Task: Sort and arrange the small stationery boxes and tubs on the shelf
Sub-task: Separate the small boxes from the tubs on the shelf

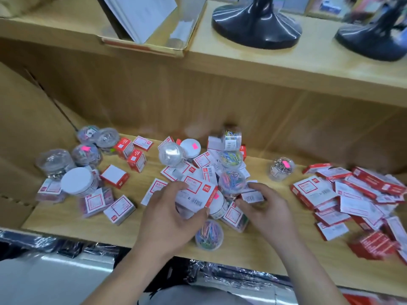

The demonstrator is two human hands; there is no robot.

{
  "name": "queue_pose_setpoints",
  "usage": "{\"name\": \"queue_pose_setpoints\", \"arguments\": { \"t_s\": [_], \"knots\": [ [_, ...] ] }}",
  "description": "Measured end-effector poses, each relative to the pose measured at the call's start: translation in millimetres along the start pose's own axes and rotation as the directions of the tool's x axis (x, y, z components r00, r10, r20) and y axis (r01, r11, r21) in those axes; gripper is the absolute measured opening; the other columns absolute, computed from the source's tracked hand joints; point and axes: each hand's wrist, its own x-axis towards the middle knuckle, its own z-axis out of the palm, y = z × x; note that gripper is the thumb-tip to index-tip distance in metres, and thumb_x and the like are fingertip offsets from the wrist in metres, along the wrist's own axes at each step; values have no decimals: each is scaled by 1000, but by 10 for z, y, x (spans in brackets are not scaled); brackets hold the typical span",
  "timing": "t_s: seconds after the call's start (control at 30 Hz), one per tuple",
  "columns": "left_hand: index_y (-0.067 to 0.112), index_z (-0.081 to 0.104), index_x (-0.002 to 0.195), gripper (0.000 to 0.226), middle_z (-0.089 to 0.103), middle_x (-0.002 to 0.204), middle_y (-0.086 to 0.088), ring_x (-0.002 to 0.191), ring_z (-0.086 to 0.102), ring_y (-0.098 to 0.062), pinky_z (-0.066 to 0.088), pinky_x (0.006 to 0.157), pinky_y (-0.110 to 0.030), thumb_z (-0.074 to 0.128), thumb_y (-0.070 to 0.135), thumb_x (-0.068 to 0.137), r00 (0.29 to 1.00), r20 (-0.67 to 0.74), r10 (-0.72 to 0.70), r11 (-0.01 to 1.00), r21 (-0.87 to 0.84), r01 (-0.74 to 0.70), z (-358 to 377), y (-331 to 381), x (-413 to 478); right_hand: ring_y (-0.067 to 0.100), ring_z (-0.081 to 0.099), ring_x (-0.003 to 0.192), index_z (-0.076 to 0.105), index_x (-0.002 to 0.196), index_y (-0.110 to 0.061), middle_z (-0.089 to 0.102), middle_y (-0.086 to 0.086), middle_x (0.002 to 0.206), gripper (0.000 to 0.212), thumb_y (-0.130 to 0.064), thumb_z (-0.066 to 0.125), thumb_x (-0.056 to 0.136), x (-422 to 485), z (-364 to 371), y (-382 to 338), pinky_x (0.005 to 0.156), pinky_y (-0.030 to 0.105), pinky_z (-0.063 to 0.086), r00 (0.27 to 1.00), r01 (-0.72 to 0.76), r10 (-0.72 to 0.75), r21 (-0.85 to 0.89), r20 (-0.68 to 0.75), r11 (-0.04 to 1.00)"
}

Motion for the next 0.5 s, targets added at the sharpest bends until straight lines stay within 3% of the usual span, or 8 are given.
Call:
{"name": "queue_pose_setpoints", "arguments": {
  "t_s": [0.1,0.17,0.27,0.43,0.5],
  "knots": [
    [35,61,114,61,58,102,26,95,58,-7,46,77,-20,91,49,63,997,-73,22,1000,-5,-22,-80,24,-69,4,68,76,67,101,-38,72,-11,95,30,-34,81,75,39,12,15,71,33,56,998,-50,51,16,-27,999],
    [35,62,112,60,57,103,30,96,58,-6,47,79,-21,92,48,62,995,-96,28,1000,-10,-29,-120,48,-121,12,70,79,67,96,-37,72,-8,95,24,-30,78,76,70,8,44,72,34,55,998,-54,55,18,-33,998],
    [35,63,110,59,57,103,30,100,54,1,40,79,-6,93,46,60,991,-122,54,998,-21,-57,-118,93,-210,17,68,82,68,92,-35,71,-5,98,23,-27,80,75,109,-10,42,75,32,53,998,-52,52,7,-27,999],
    [33,64,111,61,58,107,28,100,55,0,37,84,-3,88,53,58,983,-126,132,989,-46,-139,-17,203,-327,16,60,114,74,103,-28,64,-2,118,31,-24,83,74,149,-85,-31,95,27,45,1000,8,-8,-57,15,998],
    [37,63,111,62,53,115,32,104,54,2,36,85,-2,87,54,57,978,-110,180,981,-49,-186,12,273,-349,15,59,120,75,107,-24,63,1,125,32,-25,83,76,77,-192,-56,101,29,45,998,37,-39,-36,-54,999]
  ]
}}
